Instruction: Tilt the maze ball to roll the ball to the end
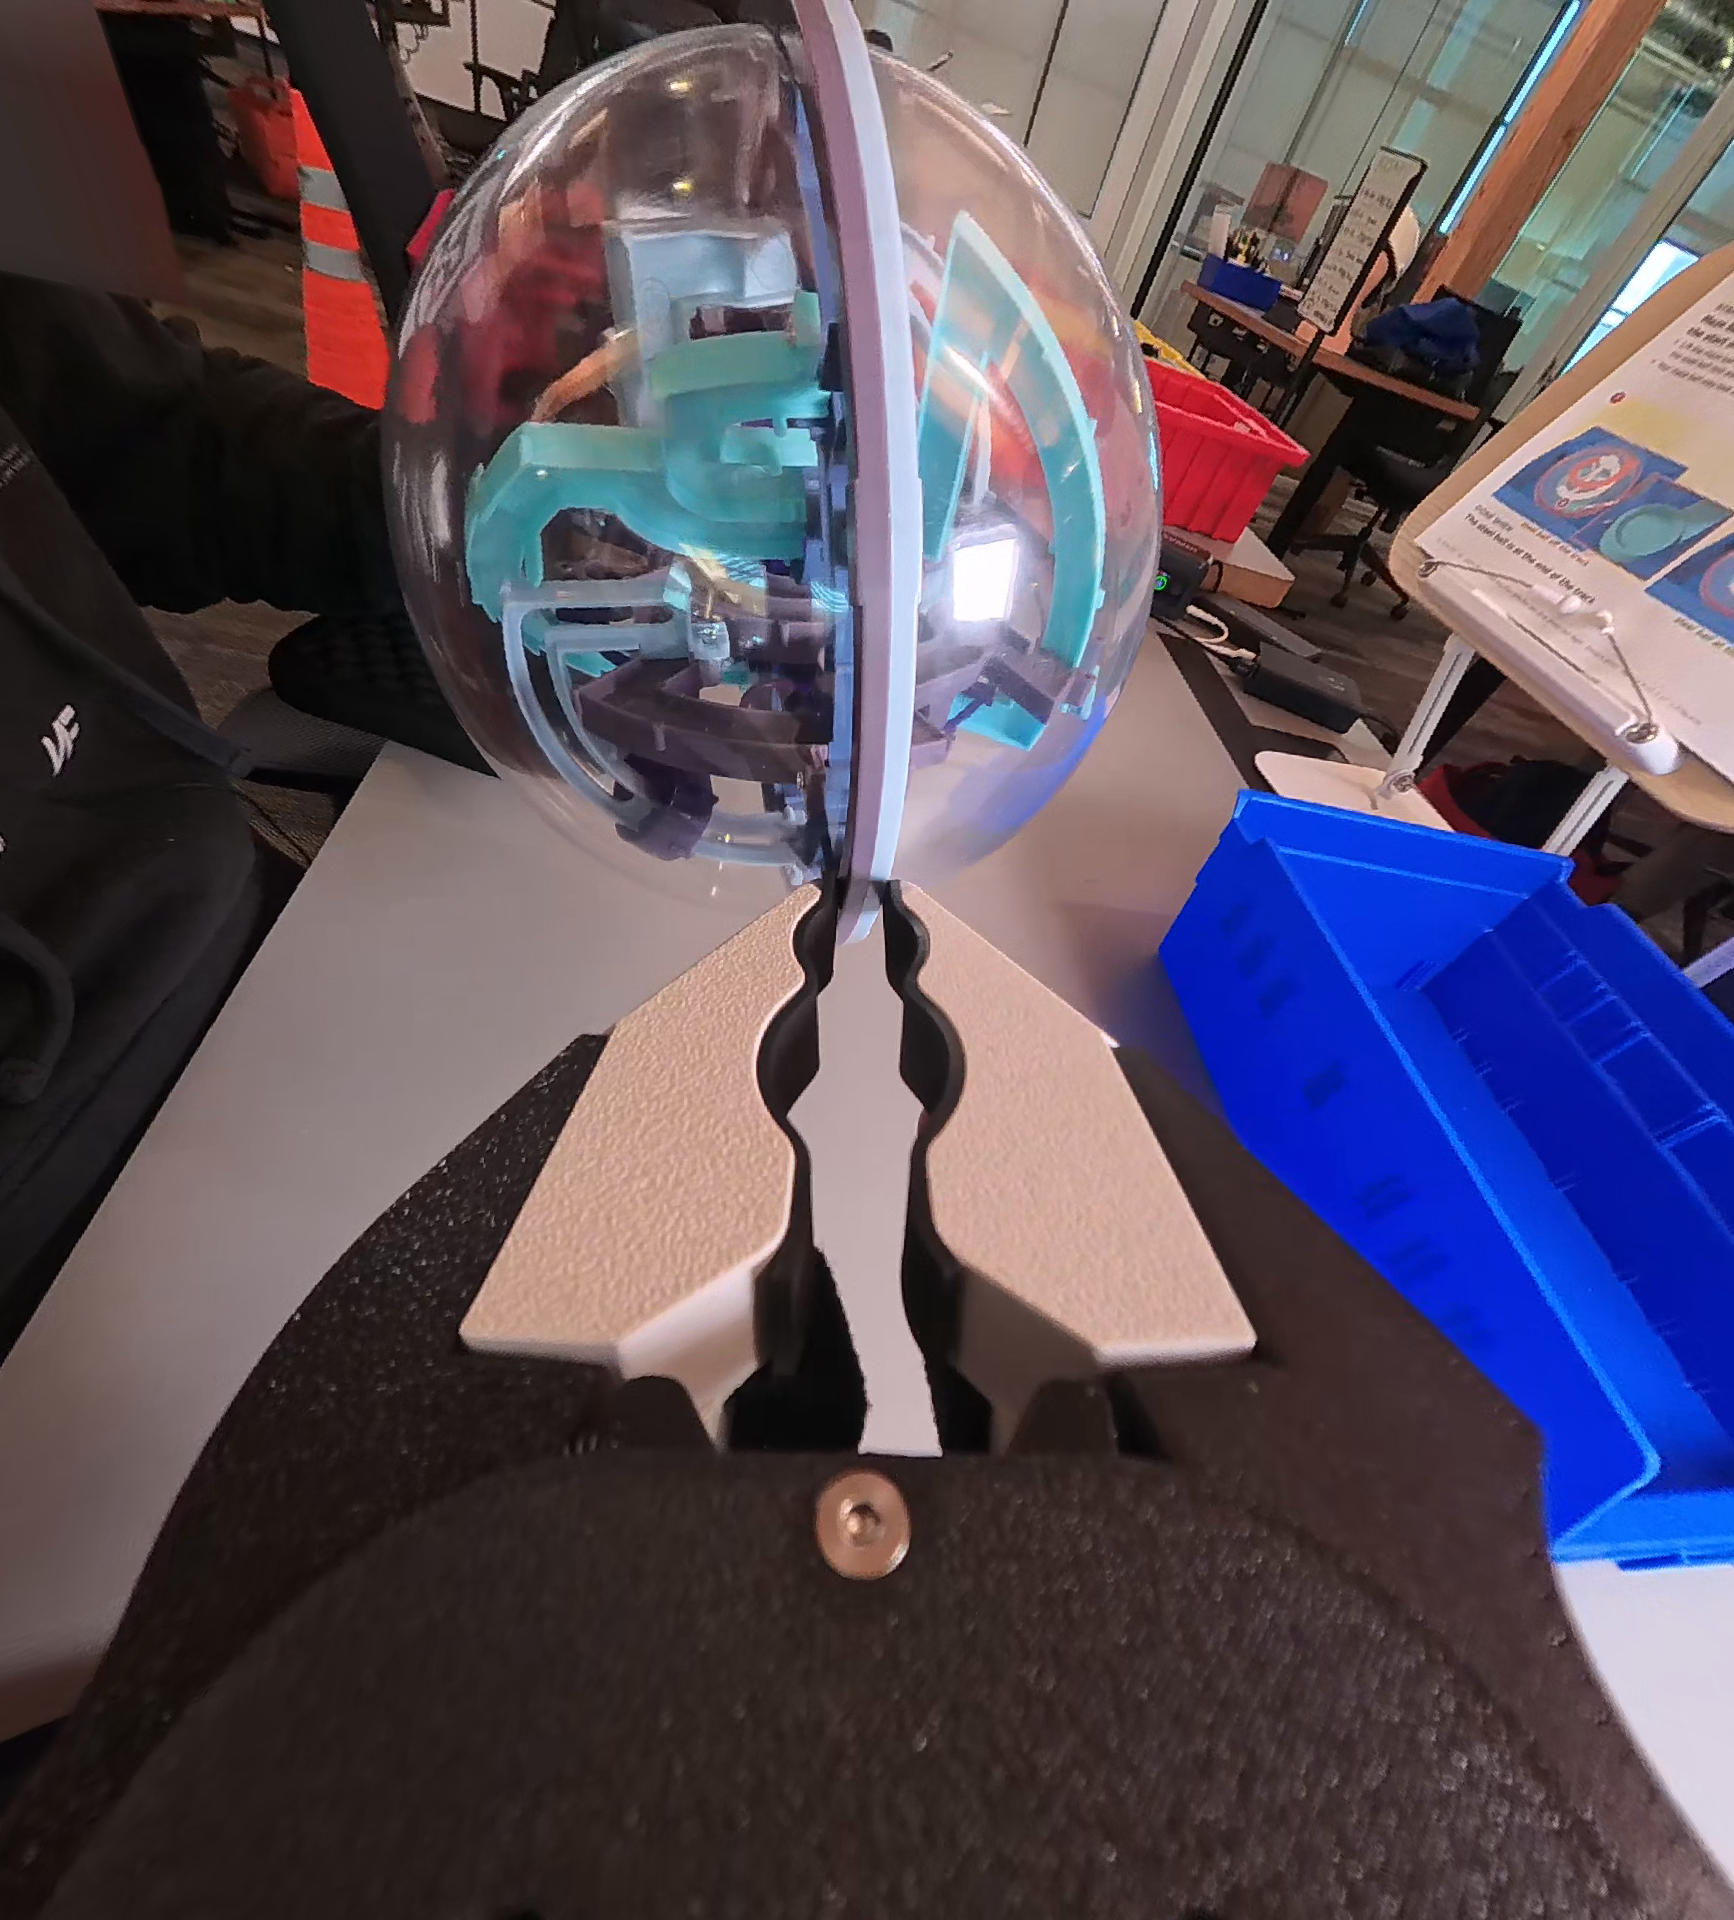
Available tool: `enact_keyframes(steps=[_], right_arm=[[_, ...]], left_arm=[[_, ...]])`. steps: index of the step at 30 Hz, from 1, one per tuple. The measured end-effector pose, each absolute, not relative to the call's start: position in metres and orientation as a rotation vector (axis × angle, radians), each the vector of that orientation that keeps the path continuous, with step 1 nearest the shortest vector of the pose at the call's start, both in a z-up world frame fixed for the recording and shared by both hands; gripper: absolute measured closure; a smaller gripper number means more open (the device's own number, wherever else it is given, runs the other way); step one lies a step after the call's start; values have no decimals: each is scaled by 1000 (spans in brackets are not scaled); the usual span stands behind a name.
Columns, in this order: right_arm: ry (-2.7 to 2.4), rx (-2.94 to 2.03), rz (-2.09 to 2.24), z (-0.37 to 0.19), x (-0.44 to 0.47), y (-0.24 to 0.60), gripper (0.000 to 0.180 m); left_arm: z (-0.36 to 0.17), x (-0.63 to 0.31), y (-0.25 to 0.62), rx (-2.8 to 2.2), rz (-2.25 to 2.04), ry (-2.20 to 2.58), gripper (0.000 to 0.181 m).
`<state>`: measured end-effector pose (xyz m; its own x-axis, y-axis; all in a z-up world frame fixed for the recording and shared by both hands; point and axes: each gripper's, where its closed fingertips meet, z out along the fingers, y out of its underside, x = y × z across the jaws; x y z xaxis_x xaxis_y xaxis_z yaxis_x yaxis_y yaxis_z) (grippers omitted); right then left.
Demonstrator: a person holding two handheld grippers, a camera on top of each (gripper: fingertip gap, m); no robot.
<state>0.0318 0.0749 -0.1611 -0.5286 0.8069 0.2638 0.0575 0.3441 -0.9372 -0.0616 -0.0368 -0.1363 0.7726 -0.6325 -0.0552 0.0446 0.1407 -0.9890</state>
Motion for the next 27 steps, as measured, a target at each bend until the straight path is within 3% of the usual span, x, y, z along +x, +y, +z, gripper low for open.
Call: enact_keyframes(steps=[27], right_arm=[[-1846, -821, 1264, -177, 37, 81, 173]], left_arm=[[-166, -61, -28, -1422, -605, 498, 174]])
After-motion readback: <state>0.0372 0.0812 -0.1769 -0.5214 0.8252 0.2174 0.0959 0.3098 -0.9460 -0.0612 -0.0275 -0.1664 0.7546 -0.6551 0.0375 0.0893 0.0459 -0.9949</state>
